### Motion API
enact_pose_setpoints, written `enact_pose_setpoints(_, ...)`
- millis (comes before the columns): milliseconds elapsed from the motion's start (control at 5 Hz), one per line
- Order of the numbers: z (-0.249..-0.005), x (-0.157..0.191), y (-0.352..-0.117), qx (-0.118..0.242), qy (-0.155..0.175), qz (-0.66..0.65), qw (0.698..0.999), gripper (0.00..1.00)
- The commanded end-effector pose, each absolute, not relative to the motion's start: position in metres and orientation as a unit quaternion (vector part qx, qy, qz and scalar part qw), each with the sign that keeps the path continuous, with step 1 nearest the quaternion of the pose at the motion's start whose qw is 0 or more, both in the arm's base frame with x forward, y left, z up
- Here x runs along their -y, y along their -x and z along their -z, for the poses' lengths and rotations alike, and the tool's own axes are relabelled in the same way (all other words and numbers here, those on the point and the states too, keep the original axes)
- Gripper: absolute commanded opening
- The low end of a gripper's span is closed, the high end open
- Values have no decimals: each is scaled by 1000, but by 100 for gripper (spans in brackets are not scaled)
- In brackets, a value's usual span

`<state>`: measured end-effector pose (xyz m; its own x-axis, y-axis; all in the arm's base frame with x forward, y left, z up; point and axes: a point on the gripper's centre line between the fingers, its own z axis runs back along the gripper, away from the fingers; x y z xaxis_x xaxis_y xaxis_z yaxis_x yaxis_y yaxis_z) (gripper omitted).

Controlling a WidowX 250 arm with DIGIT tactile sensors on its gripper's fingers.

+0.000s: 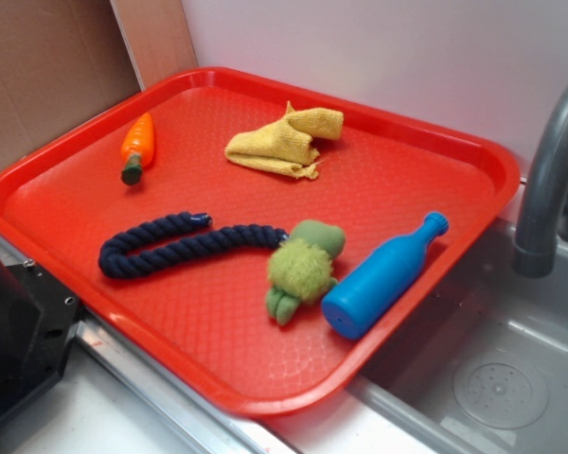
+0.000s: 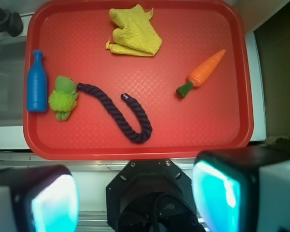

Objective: Grab the blue bottle.

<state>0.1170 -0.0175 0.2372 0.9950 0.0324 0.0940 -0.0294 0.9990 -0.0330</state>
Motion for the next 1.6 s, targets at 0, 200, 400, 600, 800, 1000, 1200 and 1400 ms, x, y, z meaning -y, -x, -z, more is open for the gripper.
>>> enact_pose_setpoints(0, -237, 18, -117, 47, 16, -15, 999, 100)
enact_pose_setpoints(200, -196, 68, -167, 45, 50, 78, 995, 100)
enact_pose_setpoints(400, -153, 116, -209, 16, 24, 88, 996, 100)
enact_pose_setpoints(600, -153, 116, -209, 16, 24, 88, 996, 100)
enact_pose_setpoints(800, -153, 116, -209, 16, 24, 88, 996, 100)
enact_pose_setpoints(1000, -153, 116, -209, 16, 24, 88, 996, 100)
enact_pose_setpoints(1200, -112, 140, -240, 44, -4, 119, 992, 100)
enact_pose_setpoints(1400, -82, 160, -268, 68, 25, 137, 988, 100)
